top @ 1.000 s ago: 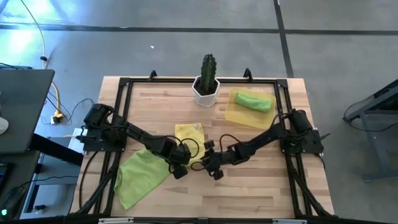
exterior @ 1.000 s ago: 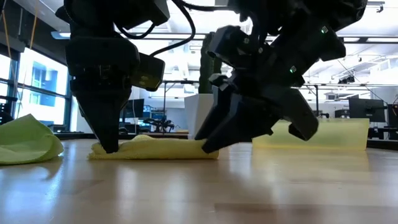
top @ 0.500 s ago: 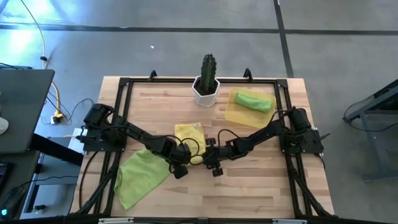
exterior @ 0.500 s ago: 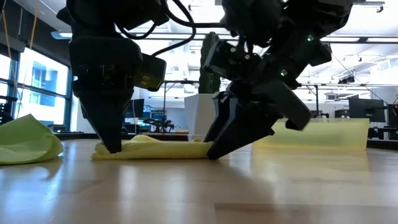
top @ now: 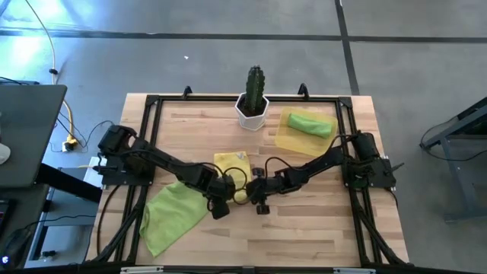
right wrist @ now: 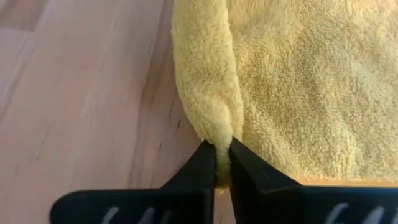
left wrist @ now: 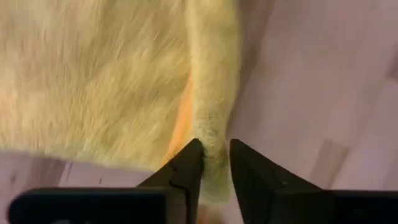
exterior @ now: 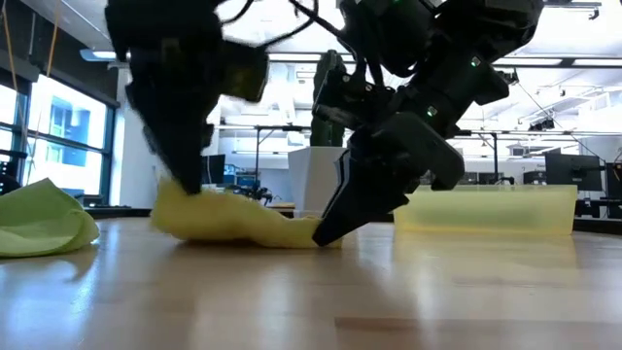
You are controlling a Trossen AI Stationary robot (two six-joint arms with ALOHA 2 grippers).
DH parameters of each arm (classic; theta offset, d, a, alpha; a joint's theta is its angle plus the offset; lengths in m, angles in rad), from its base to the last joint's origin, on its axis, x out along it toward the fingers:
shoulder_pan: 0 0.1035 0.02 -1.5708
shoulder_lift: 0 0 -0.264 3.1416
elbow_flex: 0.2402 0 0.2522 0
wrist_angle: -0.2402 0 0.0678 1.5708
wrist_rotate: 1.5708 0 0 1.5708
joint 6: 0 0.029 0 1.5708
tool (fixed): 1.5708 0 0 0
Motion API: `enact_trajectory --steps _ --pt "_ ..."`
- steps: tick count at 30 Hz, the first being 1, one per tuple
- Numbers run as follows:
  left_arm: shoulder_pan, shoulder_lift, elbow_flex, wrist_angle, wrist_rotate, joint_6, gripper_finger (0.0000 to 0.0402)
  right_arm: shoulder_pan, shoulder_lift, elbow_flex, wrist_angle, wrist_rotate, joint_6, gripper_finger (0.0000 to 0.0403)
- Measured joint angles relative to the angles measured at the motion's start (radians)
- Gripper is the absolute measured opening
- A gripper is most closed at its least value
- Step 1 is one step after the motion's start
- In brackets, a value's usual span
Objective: Roll microfiber towels into tight, uniform cylinder then place into a basket
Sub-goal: Roll the yellow towel
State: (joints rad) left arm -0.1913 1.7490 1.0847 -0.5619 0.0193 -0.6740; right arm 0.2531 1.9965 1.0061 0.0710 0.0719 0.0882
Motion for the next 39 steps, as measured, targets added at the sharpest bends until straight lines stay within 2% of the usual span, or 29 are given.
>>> enact_trajectory --steps 4,8,15,23,27,31,35,39 --pt "-0.018 0.0 0.053 -0.14 -0.013 0.091 0.0101 -0.001 0.0 0.0 -0.002 -0.019 0.048 0.001" --pt "-0.069 -0.002 0.087 -0.172 -0.056 0.201 0.0113 -0.01 0.001 0.0 0.006 -0.16 0.102 0.0005" --pt "-0.19 0.005 0.089 -0.059 -0.248 0.32 0.0115 -0.055 0.004 -0.004 0.006 -0.368 0.291 0.0003" --pt "-0.257 0.062 0.09 0.021 -0.274 0.311 0.0116 -0.106 0.007 -0.006 0.025 -0.5 0.447 0.0003" --pt "-0.251 0.103 0.09 0.005 -0.339 0.311 0.0116 -0.111 0.007 -0.007 0.02 -0.527 0.474 0.0003" --pt "-0.232 0.145 0.09 0.001 -0.357 0.311 0.0116 -0.109 0.007 -0.007 0.016 -0.537 0.478 0.0003" --pt "-0.21 0.173 0.09 -0.014 -0.355 0.311 0.0116 -0.109 0.007 -0.007 0.012 -0.539 0.479 0.0003" --pt "-0.181 0.188 0.093 -0.044 -0.303 0.284 0.0113 -0.109 0.007 -0.007 0.012 -0.543 0.453 0.0004"
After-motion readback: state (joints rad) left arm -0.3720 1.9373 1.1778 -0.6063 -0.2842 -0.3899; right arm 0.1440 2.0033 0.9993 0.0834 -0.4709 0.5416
